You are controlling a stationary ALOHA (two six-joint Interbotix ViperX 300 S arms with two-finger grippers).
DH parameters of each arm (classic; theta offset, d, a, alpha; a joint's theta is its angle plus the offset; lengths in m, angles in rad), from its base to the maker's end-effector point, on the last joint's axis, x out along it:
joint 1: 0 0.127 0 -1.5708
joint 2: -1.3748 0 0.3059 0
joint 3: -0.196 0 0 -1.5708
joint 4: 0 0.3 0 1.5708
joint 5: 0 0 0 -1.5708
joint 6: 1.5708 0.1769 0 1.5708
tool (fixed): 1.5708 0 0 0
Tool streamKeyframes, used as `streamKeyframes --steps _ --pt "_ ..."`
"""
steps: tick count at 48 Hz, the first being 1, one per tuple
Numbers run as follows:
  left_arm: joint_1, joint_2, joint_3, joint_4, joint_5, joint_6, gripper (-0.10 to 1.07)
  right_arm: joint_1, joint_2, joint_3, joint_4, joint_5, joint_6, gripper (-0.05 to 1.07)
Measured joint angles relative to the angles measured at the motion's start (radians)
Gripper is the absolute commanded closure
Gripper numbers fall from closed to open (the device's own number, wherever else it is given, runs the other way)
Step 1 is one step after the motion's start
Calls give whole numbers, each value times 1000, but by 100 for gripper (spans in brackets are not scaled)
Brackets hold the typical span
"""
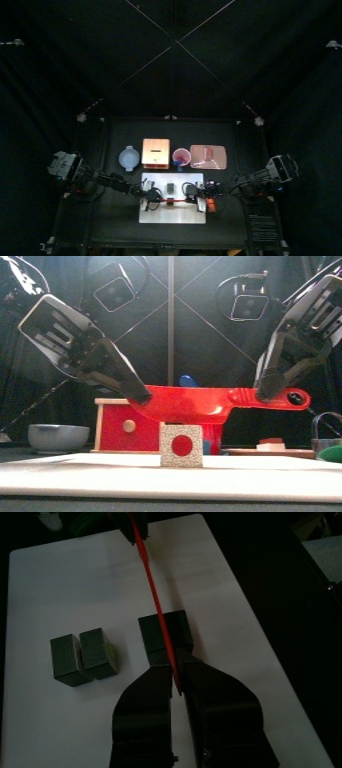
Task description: Cut sushi roll
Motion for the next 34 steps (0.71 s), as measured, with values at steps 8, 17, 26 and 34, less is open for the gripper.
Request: streamKeyframes --steps 8,17,26,34 --pt "0 8 0 0 0 0 55 2 8 -2 2 0 0 63" --pt "0 25 -2 2 0 -2 55 2 11 -2 2 0 -2 63" --pt "-2 75 -21 17 23 -2 55 6 55 -2 2 0 -2 63" --pt "-2 74 -21 20 37 -2 55 5 52 -3 -3 0 -2 63"
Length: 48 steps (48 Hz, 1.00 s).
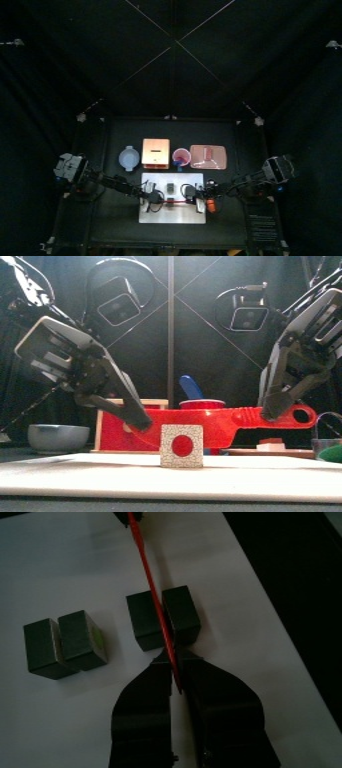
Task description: Cut sushi roll
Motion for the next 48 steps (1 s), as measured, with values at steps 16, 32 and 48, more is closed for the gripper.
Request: streamKeyframes --steps 16,32,48 --pt "3 63 -2 35 3 2 55 0 46 0 -5 0 2 63" --pt "46 49 -2 44 3 0 55 -46 37 -2 -74 60 2 63" --pt "41 -77 0 48 52 2 54 -48 -60 -2 -80 106 2 63"
